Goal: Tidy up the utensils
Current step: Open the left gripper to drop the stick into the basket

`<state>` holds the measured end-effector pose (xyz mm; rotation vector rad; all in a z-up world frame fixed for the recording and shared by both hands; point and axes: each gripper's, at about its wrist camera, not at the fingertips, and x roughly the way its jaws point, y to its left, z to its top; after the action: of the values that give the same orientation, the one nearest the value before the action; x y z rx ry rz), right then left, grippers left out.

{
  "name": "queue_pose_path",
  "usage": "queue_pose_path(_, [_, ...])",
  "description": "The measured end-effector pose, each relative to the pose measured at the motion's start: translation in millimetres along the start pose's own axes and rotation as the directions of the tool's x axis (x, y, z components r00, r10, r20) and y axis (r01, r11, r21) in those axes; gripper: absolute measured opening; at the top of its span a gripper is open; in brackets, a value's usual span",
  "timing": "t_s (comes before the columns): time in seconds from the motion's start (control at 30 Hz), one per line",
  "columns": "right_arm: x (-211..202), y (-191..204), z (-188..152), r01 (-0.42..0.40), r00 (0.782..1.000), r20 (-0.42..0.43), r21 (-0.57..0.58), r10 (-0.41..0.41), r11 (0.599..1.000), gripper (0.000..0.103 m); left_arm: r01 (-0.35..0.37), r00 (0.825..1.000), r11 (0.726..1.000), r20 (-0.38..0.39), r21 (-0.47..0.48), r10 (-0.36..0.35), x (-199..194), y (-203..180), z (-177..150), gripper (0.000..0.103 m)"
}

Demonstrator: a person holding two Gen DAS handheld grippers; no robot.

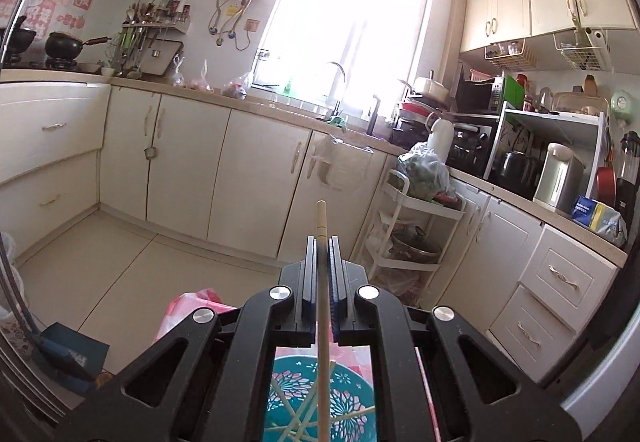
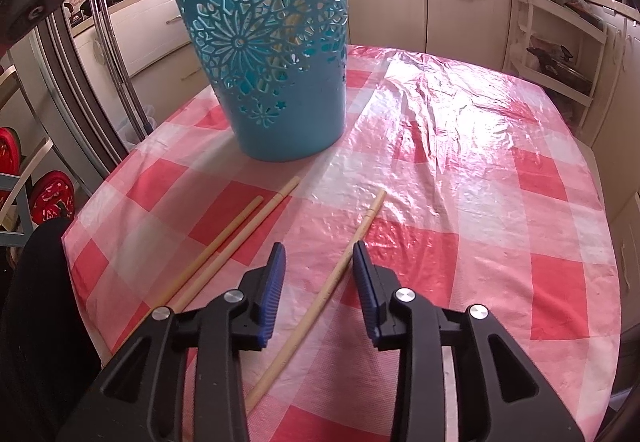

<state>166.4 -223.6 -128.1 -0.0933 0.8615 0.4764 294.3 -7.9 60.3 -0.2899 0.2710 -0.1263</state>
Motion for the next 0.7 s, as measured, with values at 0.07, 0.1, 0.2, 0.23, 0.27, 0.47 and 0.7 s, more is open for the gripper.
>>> queue_pose_path(0.07, [0.0,0.1,0.0,-0.003,1.0,-0.001,-0.002,0.003,1.0,0.037,-0.013,1.0,1.0,-0.008,-0.016,0.013,13.7,4.4,-6.4,0.005])
queue_pose_path(0.1, [0.2,0.2,0.2,-0.004,1.0,-0.001,-0.003,0.004,1.0,0.037,-0.019,1.0,1.0,-0.01,-0.022,0.019,18.2,6.4,-9.9,0.005])
queue_pose_path(0.2, [0.3,0.7,0.7,-0.007,1.0,-0.003,-0.003,0.007,1.0,0.038,-0.036,0.999,0.999,-0.02,-0.024,0.035,30.6,10.0,-22.0,0.005])
queue_pose_path(0.23, [0.1,0.7,0.8,-0.008,1.0,-0.003,-0.002,0.008,1.0,0.039,-0.037,0.999,0.999,-0.027,-0.021,0.036,32.5,10.8,-26.0,0.005])
queue_pose_path(0.27, [0.3,0.9,1.0,-0.01,1.0,-0.003,-0.001,0.01,1.0,0.039,-0.037,0.999,0.999,-0.035,-0.015,0.036,34.7,11.1,-29.7,0.005])
queue_pose_path(0.47, [0.1,1.3,1.2,-0.009,1.0,-0.005,-0.005,0.009,1.0,0.04,-0.038,0.994,0.999,-0.098,0.026,0.04,32.8,10.4,-52.2,0.005])
queue_pose_path(0.7, [0.3,3.3,1.0,0.0,1.0,-0.005,-0.011,0.0,1.0,0.04,-0.102,0.987,0.994,-0.122,0.032,0.105,-7.5,25.7,-72.5,0.038])
